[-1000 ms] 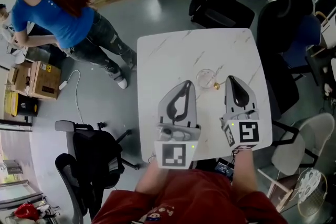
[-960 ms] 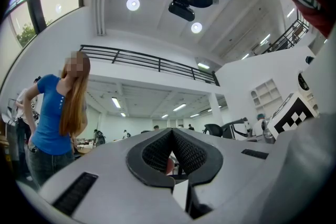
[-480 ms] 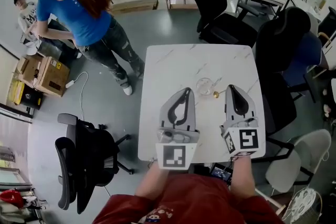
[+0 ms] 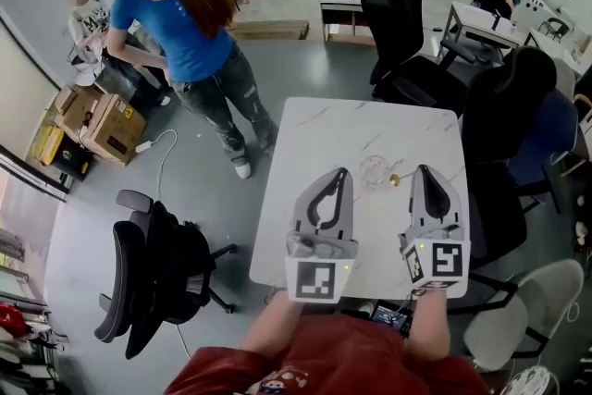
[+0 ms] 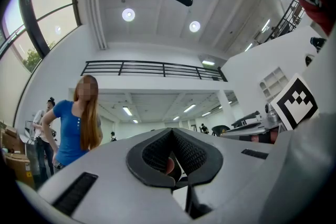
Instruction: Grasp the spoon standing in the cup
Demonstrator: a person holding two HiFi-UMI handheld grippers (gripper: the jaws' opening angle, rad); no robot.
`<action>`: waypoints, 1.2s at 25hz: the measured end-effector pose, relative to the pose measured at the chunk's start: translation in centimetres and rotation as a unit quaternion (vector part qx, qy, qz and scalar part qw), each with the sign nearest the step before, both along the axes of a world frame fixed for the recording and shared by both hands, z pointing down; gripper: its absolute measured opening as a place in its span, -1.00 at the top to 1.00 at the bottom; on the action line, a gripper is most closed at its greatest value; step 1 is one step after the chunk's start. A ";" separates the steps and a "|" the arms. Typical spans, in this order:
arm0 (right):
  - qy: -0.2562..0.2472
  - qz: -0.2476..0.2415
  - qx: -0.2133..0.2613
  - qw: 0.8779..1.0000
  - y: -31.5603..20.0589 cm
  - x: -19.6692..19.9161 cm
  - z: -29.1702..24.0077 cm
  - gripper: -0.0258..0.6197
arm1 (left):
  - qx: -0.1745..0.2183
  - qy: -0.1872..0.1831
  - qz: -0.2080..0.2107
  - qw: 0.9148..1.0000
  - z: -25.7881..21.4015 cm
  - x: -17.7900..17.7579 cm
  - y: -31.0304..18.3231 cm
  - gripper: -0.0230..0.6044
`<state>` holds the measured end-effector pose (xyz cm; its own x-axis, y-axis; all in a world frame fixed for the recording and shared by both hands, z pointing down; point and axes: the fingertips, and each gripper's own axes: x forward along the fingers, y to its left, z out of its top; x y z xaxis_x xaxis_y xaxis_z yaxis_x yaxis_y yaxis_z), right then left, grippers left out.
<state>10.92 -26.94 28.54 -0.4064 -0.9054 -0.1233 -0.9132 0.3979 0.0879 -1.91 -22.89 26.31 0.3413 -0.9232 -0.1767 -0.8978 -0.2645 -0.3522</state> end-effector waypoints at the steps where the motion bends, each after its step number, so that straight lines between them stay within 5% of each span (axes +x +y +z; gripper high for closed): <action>1: -0.001 -0.002 0.004 1.000 0.2 0.0 -0.3 0.87 | 0.003 0.012 -0.004 1.000 -0.2 -0.1 0.2 0.91; 3: -0.003 -0.006 0.011 1.000 0.6 0.1 -0.9 0.87 | 0.015 0.088 -0.012 0.996 -0.9 -0.5 0.6 0.91; 9: -0.005 -0.014 0.025 1.000 2.0 0.5 -2.2 0.87 | 0.037 0.155 -0.030 0.987 -2.0 -1.1 2.3 0.91; 14: -0.016 -0.014 0.035 0.999 3.3 1.2 -2.9 0.87 | 0.037 0.154 -0.042 0.986 -2.0 -1.1 3.5 0.91; 17: -0.017 -0.012 0.043 0.999 3.9 1.5 -3.1 0.87 | 0.034 0.099 -0.044 0.994 -1.8 -0.9 4.1 0.91; 22: -0.013 -0.002 0.060 0.998 4.8 2.5 -3.4 0.87 | 0.040 0.159 -0.049 0.985 -2.1 -0.4 4.8 0.91; 29: -0.009 0.008 0.078 0.997 5.3 3.5 -3.6 0.87 | 0.034 0.051 -0.055 0.997 -1.4 0.3 5.1 0.91; 30: -0.010 0.007 0.079 0.997 5.3 3.6 -3.6 0.87 | 0.036 0.057 -0.056 0.996 -1.5 0.3 5.1 0.91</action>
<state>14.54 -21.64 24.98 -0.3893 -0.8798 -0.2730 -0.9210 0.3672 0.1300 -1.60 -17.77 24.82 0.2105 -0.9378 -0.2760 -0.9556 -0.1380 -0.2602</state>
